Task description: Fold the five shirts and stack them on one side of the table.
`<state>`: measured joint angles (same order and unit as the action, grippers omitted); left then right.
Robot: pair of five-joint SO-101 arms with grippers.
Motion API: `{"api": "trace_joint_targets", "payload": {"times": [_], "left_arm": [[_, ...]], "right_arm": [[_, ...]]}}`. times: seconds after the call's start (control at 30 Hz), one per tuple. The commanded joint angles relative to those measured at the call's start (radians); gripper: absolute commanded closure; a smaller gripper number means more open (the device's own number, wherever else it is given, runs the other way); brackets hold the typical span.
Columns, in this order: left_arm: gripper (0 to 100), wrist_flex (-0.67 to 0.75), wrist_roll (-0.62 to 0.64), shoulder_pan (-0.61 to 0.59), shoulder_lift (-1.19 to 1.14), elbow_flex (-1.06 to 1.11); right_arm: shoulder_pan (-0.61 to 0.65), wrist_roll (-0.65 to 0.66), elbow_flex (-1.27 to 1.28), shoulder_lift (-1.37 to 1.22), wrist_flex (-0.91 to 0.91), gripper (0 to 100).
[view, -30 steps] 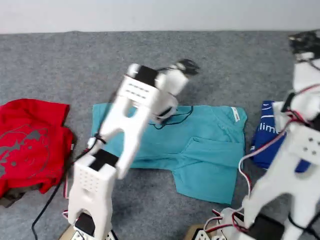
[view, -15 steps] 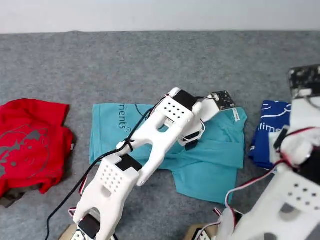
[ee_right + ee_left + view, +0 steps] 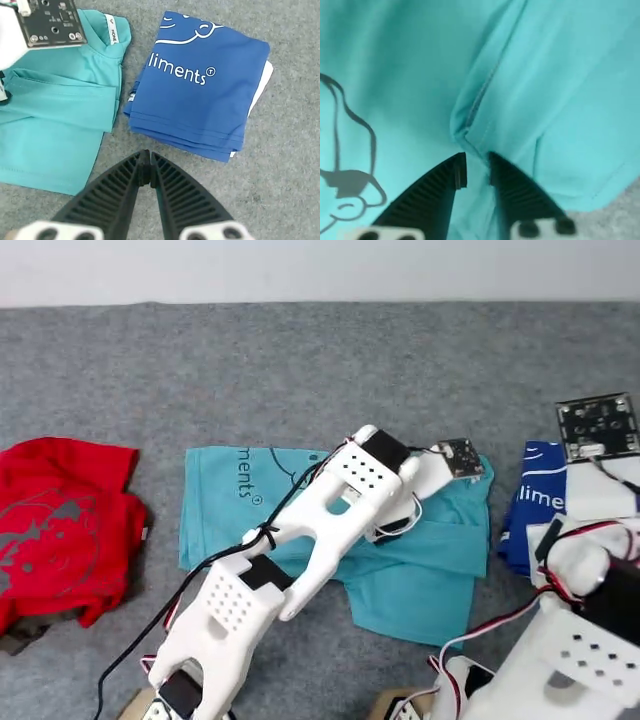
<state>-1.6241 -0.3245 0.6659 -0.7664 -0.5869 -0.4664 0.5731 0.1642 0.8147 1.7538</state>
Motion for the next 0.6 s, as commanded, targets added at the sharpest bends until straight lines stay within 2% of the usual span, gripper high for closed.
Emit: {"api": "trace_joint_targets", "payload": {"times": [0.0, 0.33, 0.57], "left_arm": [[100, -0.066, 0.006, -0.005, 0.008, -0.001], [100, -0.086, 0.012, -0.046, 0.018, 0.038], [99, -0.129, 0.049, -0.038, 0.018, -0.189]], "right_arm": [[-0.012, 0.015, -0.012, 0.021, 0.039, 98.7], [-0.012, 0.015, -0.012, 0.021, 0.039, 98.7], [-0.012, 0.015, -0.012, 0.021, 0.039, 98.7]]}}
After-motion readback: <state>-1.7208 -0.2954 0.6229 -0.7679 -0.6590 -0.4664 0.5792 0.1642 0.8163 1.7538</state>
